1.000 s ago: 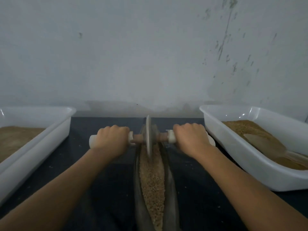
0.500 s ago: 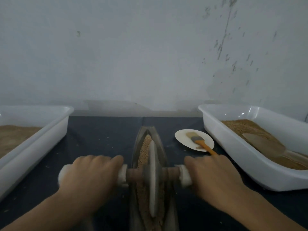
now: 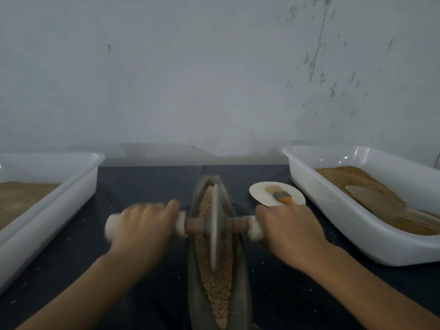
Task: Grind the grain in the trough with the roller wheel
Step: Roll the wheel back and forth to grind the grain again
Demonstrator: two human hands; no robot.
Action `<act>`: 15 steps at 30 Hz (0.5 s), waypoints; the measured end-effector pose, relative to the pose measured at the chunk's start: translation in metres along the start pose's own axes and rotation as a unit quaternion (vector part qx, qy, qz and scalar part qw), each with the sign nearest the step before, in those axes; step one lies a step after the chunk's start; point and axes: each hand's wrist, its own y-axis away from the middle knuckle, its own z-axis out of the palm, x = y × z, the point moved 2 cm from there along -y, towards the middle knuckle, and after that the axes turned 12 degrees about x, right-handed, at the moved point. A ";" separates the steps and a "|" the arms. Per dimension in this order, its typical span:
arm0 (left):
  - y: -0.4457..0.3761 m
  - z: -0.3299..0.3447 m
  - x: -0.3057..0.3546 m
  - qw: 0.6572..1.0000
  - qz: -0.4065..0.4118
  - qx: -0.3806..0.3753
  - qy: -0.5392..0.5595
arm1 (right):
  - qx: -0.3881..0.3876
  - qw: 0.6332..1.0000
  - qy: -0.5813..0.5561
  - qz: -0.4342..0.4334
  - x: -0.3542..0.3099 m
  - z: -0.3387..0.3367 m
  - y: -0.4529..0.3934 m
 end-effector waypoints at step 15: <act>-0.045 0.038 -0.013 0.998 -0.056 0.008 0.027 | 0.009 0.998 0.042 0.035 0.007 0.021 -0.065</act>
